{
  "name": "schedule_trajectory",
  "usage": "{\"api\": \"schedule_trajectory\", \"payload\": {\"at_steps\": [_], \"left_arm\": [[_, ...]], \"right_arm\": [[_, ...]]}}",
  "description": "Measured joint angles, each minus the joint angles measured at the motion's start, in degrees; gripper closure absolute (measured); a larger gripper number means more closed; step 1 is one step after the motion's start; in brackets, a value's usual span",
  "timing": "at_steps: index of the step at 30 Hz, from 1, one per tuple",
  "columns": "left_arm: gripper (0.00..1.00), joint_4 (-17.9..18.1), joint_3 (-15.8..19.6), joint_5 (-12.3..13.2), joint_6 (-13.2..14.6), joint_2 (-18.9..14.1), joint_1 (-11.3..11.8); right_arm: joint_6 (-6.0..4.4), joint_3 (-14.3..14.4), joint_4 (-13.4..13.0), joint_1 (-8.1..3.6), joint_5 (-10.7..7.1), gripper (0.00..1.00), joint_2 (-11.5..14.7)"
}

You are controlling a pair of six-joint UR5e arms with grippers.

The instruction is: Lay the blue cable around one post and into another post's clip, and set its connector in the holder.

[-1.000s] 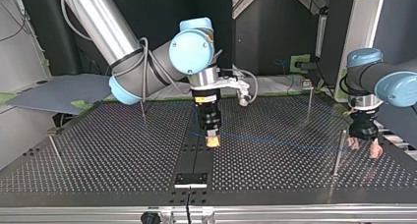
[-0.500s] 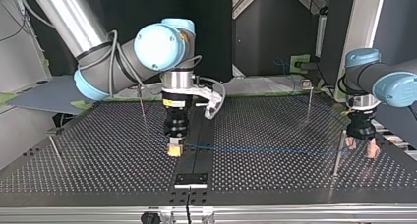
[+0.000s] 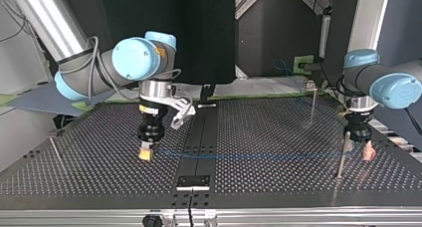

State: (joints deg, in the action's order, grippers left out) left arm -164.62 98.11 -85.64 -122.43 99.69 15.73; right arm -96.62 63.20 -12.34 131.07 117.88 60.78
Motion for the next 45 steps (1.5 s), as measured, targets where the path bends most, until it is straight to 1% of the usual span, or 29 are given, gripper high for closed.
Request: {"api": "schedule_trajectory", "payload": {"at_steps": [4,7,14,21,23,26,28,29,34,35,39,41,45], "left_arm": [[0.00,0.0,0.0,0.0,0.0,0.0,-0.3],[0.00,0.0,0.0,-0.1,0.0,0.0,-0.3],[0.00,0.0,0.0,-0.3,0.0,0.0,-0.4],[0.00,0.0,0.0,-0.7,0.0,0.0,-0.3],[0.00,-0.1,0.0,-0.8,0.0,0.0,-0.3],[0.00,-0.1,0.0,-1.0,0.1,0.0,-0.3],[0.00,-0.1,0.0,-1.3,0.1,0.0,-0.3],[0.00,-0.1,0.0,-1.5,0.1,0.0,-0.3],[0.00,-0.1,0.0,-1.7,0.1,0.0,-0.4],[0.00,-0.1,0.0,-1.7,0.1,0.0,-0.4],[0.00,-0.1,0.0,-1.8,0.1,0.0,-0.5],[0.00,-0.1,0.0,-1.8,0.1,0.0,-0.5],[0.00,-0.1,0.0,-1.8,0.0,0.0,-0.6]], "right_arm": [[-0.63,2.2,-2.2,-2.24,-2.15,0.81,0.0],[-0.92,3.8,-3.8,-3.77,-3.16,0.81,0.0],[-1.04,7.0,-7.0,-7.03,-3.57,0.81,-0.1],[-0.58,10.2,-10.2,-10.15,-3.56,0.81,-0.2],[-0.42,10.9,-10.9,-10.79,-3.27,0.81,-0.3],[-0.19,12.2,-12.2,-11.19,-2.50,0.81,-0.4],[0.00,13.2,-13.2,-11.22,-2.06,0.81,-0.5],[0.10,13.6,-13.6,-11.22,-1.94,0.79,-0.6],[0.65,15.9,-15.9,-11.22,-1.45,0.79,-1.1],[0.85,16.3,-16.3,-11.22,-1.33,0.76,-1.3],[1.85,18.3,-18.3,-11.29,-1.05,0.76,-2.9],[1.88,19.1,-19.1,-11.29,-1.01,0.76,-3.6],[1.37,21.0,-21.0,-11.46,-0.95,0.76,-4.5]]}}
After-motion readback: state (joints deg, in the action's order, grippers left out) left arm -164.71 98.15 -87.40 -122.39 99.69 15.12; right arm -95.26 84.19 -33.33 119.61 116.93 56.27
